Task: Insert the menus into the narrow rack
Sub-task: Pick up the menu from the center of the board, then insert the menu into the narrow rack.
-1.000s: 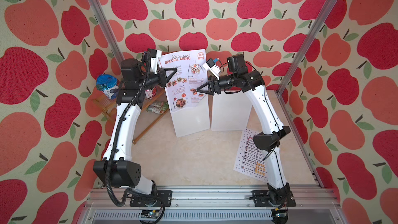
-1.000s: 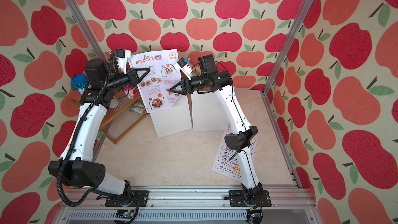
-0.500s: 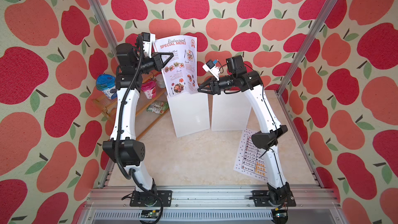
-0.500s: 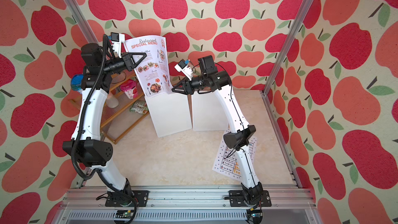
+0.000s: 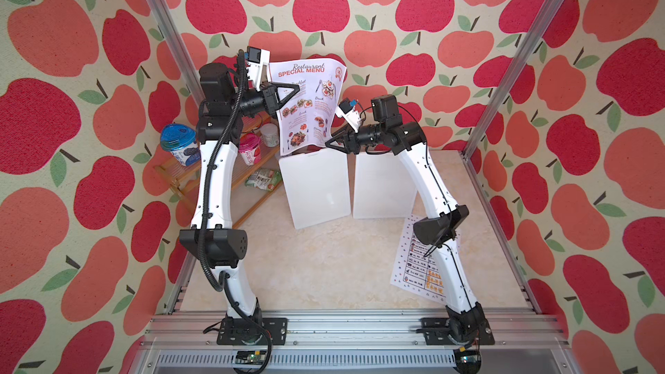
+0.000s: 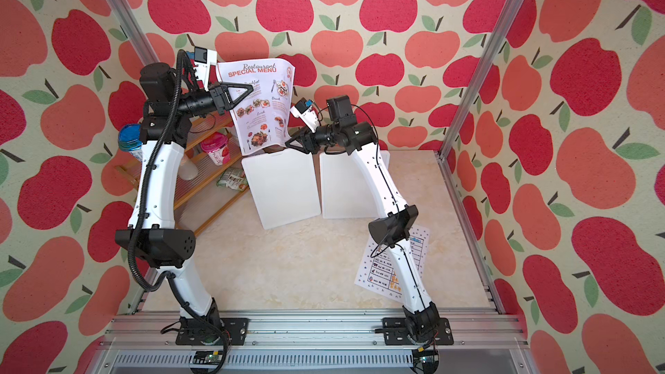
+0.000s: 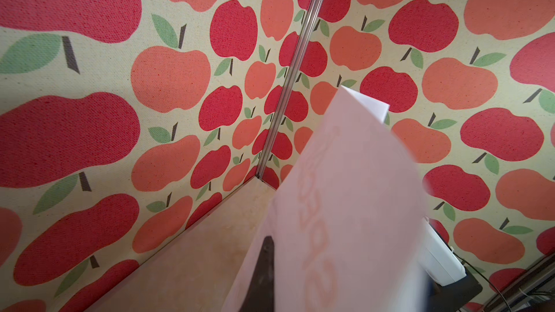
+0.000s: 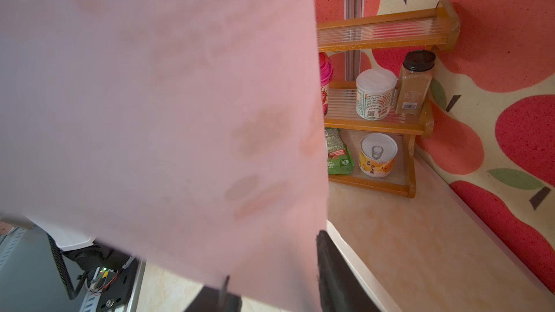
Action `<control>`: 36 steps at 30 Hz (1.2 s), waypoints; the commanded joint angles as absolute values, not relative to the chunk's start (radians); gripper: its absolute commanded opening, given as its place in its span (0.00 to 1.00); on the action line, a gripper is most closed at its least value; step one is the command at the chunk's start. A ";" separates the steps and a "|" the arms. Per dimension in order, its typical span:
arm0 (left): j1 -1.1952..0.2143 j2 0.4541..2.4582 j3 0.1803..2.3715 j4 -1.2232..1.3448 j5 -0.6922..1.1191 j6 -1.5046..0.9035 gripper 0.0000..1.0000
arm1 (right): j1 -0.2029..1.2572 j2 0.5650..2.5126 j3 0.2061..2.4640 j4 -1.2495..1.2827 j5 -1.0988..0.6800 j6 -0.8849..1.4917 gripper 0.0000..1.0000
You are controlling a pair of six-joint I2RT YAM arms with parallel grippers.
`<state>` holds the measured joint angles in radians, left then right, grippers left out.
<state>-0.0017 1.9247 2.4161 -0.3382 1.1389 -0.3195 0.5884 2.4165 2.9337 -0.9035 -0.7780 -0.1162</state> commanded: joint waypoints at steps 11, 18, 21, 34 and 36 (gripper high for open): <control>0.024 1.981 2.527 -0.465 1.194 -0.255 0.00 | 0.581 2.469 2.967 -0.721 -0.793 -0.080 0.20; 0.046 1.974 2.531 -0.471 1.189 -0.253 0.00 | 0.581 2.507 2.991 -0.690 -0.821 -0.031 0.04; 0.052 1.987 2.568 -0.480 1.179 -0.247 0.00 | 0.581 2.517 2.993 -0.682 -0.836 -0.019 0.00; 0.064 2.020 2.645 -0.517 1.159 -0.271 0.41 | 0.571 2.581 3.010 -0.376 -0.958 0.335 0.00; 0.064 2.013 2.640 -0.554 1.146 -0.242 0.45 | 0.571 2.596 3.013 -0.322 -0.969 0.391 0.00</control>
